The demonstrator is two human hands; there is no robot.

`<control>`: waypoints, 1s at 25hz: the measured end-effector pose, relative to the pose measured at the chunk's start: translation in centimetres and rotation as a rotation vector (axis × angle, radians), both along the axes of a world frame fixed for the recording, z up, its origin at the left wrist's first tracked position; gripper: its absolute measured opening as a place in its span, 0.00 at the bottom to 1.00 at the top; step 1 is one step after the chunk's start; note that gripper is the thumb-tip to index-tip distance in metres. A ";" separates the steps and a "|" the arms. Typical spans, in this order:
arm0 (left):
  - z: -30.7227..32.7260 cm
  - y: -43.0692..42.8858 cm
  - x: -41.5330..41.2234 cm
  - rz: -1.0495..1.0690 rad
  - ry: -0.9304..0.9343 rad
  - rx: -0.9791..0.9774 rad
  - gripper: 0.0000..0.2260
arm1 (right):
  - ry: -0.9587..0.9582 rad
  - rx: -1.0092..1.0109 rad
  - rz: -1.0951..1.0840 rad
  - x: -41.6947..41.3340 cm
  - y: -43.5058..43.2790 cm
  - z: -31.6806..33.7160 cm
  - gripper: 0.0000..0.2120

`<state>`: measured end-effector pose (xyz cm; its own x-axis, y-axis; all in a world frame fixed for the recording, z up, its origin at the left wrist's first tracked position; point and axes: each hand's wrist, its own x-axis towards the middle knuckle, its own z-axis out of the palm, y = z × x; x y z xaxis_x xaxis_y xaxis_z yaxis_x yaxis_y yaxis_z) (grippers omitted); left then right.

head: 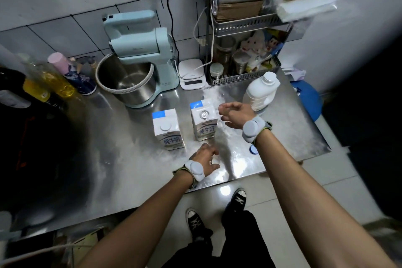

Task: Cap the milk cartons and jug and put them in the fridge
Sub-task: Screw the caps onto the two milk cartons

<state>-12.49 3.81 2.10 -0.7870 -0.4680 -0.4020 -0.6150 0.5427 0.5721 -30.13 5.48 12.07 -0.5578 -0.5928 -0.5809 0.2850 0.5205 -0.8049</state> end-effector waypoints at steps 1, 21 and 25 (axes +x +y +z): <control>-0.8 0.2 -0.3 -0.005 -0.028 0.003 0.20 | -0.011 -0.004 0.011 -0.1 -0.1 -0.4 0.05; -1.5 -2.1 -0.8 0.063 0.025 -0.068 0.12 | 0.102 -0.046 0.022 0.8 -1.0 -2.5 0.08; 2.1 -3.0 0.3 0.156 0.158 -0.090 0.12 | 0.140 -0.055 0.030 1.0 -0.9 -2.3 0.05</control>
